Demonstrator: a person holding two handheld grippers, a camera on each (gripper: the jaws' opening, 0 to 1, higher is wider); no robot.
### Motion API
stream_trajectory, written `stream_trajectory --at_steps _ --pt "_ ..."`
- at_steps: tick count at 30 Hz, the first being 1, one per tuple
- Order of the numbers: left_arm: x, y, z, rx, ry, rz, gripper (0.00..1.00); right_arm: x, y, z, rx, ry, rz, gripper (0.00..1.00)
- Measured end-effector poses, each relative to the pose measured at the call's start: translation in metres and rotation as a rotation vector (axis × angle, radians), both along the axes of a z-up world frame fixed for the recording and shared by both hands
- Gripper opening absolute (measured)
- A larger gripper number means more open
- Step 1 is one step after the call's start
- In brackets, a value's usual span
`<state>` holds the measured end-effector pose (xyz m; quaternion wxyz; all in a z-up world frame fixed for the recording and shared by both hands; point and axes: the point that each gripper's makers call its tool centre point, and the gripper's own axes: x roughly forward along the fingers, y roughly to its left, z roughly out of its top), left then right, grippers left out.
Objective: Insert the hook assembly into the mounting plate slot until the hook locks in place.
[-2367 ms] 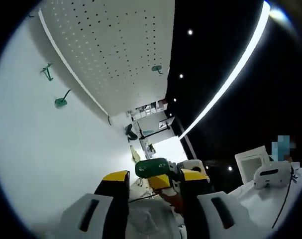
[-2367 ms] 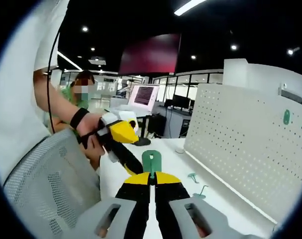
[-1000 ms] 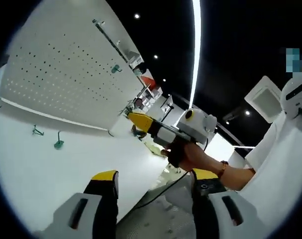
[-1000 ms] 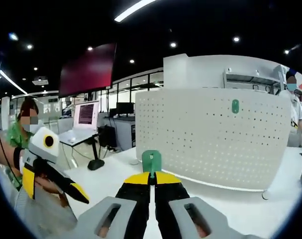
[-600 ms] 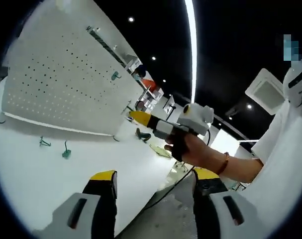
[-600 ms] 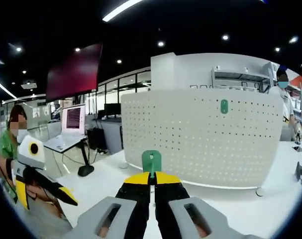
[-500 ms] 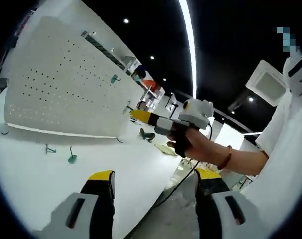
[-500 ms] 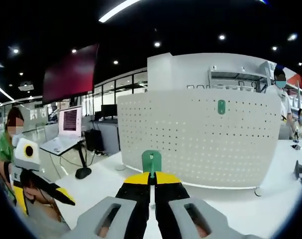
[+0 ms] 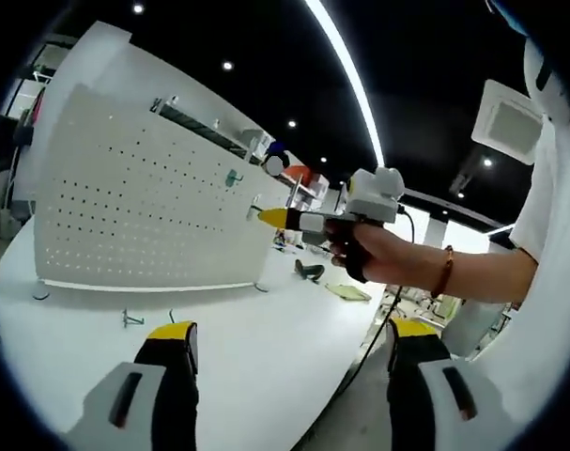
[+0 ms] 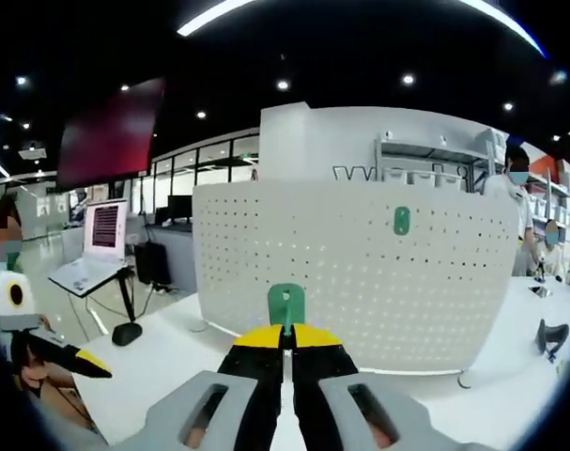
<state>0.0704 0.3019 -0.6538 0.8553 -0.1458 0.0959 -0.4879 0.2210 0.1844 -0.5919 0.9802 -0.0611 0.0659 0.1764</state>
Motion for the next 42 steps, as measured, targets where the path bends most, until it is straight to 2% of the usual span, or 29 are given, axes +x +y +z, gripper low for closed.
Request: stream_trajectory --at_steps 3,9,13,17,20,22,24,32,36,42 --pt "0.001 -0.002 -0.001 0.064 -0.04 -0.012 0.88 0.009 -0.002 0.009 0.051 -0.017 -0.01 0.0" --pt "0.005 -0.005 0.003 0.064 -0.074 -0.012 0.93 0.028 -0.012 0.022 0.066 -0.041 -0.058 0.0" --pt "0.001 -0.01 0.004 0.095 -0.121 -0.023 0.98 0.035 -0.017 0.03 0.087 -0.055 -0.078 0.0" --pt "0.0 -0.012 0.002 0.129 -0.14 -0.024 1.0 0.043 -0.018 0.035 0.088 -0.059 -0.086 0.01" --pt "-0.001 -0.011 0.001 0.14 -0.14 -0.029 0.98 0.049 -0.021 0.04 0.106 -0.071 -0.1 0.01" --pt "-0.002 -0.01 -0.001 0.14 -0.13 -0.029 1.0 0.053 -0.023 0.041 0.115 -0.069 -0.107 0.01" --pt "-0.001 -0.007 -0.002 0.145 -0.141 -0.021 1.0 0.056 -0.024 0.043 0.115 -0.072 -0.117 0.01" --pt "-0.003 -0.004 -0.004 0.161 -0.123 -0.037 1.0 0.067 -0.033 0.048 0.142 -0.067 -0.155 0.01" --pt "-0.001 -0.003 -0.002 0.181 -0.146 -0.036 1.0 0.072 -0.034 0.049 0.16 -0.061 -0.173 0.01" --pt "0.002 -0.002 -0.002 0.194 -0.15 -0.041 1.0 0.083 -0.037 0.051 0.178 -0.053 -0.191 0.01"
